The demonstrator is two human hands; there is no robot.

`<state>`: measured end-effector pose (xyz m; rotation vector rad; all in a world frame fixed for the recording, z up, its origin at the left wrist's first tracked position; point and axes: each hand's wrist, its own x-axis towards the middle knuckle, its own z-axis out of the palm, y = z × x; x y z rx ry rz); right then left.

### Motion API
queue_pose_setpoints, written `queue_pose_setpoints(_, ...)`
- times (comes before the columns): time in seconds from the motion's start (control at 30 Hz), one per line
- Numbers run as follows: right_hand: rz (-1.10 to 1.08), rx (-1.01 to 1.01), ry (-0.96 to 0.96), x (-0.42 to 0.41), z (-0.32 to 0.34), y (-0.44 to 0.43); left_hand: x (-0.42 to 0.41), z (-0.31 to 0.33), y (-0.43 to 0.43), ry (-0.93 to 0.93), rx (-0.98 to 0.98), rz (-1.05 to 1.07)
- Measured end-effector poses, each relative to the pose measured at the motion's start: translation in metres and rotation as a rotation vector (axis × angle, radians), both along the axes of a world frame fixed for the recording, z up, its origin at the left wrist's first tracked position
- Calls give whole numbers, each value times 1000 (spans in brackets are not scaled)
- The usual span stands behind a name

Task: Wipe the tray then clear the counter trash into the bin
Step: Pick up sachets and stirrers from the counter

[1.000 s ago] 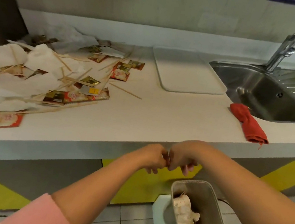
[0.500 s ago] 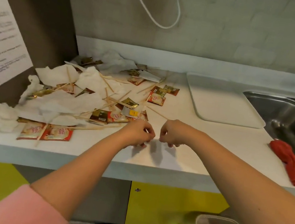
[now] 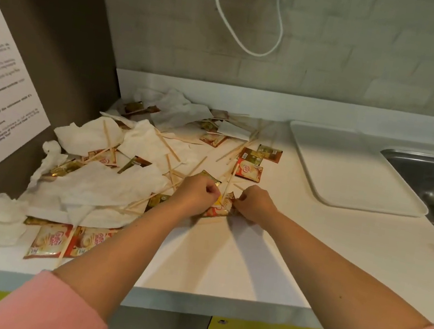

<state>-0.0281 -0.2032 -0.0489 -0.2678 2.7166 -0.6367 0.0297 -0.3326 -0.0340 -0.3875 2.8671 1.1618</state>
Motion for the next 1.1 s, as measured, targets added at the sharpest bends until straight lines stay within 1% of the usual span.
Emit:
queue_pose_setpoints(0.13, -6, -82, -26, -11, 17, -5, -19, 9, -7, 32, 31, -15)
queue_pose_setpoints(0.2, 42, -99, 25, -15, 34, -7, -29, 14, -10, 71, 71, 7)
queue_pose_setpoints(0.27, 147, -37, 121, -19, 52, -10, -40, 21, -13, 121, 138, 31)
queue_pose_setpoints(0.3, 211, 12, 177, -20, 60, -11, -43, 25, -13, 138, 186, 34)
queue_pose_setpoints(0.37, 314, 79, 285, -23, 75, -16, -54, 35, -15, 169, 366, 15)
queue_pose_setpoints(0.43, 370, 70, 350, -26, 86, -19, -58, 45, -17, 158, 577, -15)
queue_pose_setpoints(0.53, 376, -38, 386, -36, 94, -20, -67, 44, -28, 60, 725, -102)
queue_pose_setpoints(0.63, 319, -162, 384, -47, 95, -20, -73, 41, -35, -3, 730, -145)
queue_pose_setpoints(0.7, 269, -281, 338, -54, 93, -22, -78, 41, -37, 1, 725, -144)
queue_pose_setpoints(0.77, 179, -424, 258, -63, 87, -23, -82, 40, -40, 34, 763, -105)
queue_pose_setpoints(0.8, 125, -449, 242, -68, 82, -22, -85, 39, -43, 53, 786, -71)
queue_pose_setpoints(0.83, 79, -420, 253, -74, 75, -22, -88, 38, -47, 71, 810, -42)
queue_pose_setpoints(0.93, 17, -190, 289, -90, 48, -17, -96, 37, -58, 102, 841, 29)
queue_pose_setpoints(1.0, 46, -31, 254, -96, 32, -16, -102, 35, -66, 102, 832, 54)
queue_pose_setpoints(1.07, 118, 169, 208, -100, 22, -16, -106, 33, -71, 87, 833, 62)
queue_pose_setpoints(1.1, 146, 236, 184, -102, 17, -16, -109, 32, -73, 77, 837, 72)
